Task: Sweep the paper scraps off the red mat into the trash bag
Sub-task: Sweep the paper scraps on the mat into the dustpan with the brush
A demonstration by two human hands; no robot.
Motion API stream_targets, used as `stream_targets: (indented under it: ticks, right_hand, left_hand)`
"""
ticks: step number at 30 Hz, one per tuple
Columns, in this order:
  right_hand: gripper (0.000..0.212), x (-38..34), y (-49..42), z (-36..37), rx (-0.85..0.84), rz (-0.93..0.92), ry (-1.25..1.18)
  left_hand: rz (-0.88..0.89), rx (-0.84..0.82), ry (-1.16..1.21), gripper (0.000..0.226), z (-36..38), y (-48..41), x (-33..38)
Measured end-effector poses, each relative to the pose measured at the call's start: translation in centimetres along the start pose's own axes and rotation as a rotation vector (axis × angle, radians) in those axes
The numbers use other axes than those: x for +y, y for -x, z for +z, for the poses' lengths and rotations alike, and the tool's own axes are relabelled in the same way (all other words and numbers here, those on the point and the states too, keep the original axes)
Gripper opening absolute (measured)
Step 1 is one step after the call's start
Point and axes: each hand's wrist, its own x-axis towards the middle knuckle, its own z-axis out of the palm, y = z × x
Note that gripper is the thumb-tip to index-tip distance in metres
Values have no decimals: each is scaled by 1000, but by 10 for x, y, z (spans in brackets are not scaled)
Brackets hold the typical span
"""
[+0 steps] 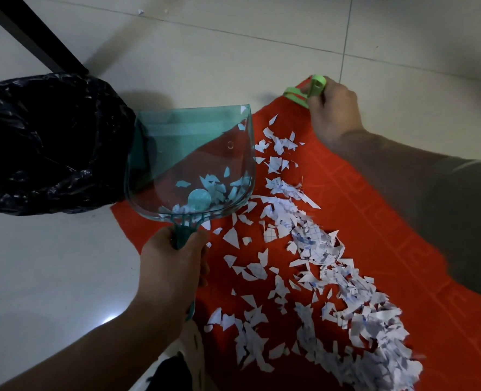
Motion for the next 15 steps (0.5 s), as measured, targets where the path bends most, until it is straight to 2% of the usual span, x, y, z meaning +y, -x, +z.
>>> stream_targets:
  ticks: [5,7,9,15]
  right_hand:
    - [32,3,11,-10,181,-1,-153]
    - [30,1,10,-11,204,3,-161]
    - [31,-2,9,-10,172,4,-140]
    - [31,-1,19,5,-61,0,-70]
  left_hand:
    - [4,1,5,16,0,1,0]
    - [6,-1,-3,17,0,2,0]
    - [8,-1,-4,17,0,2,-1]
    - [7,17,-3,15,1,1,0]
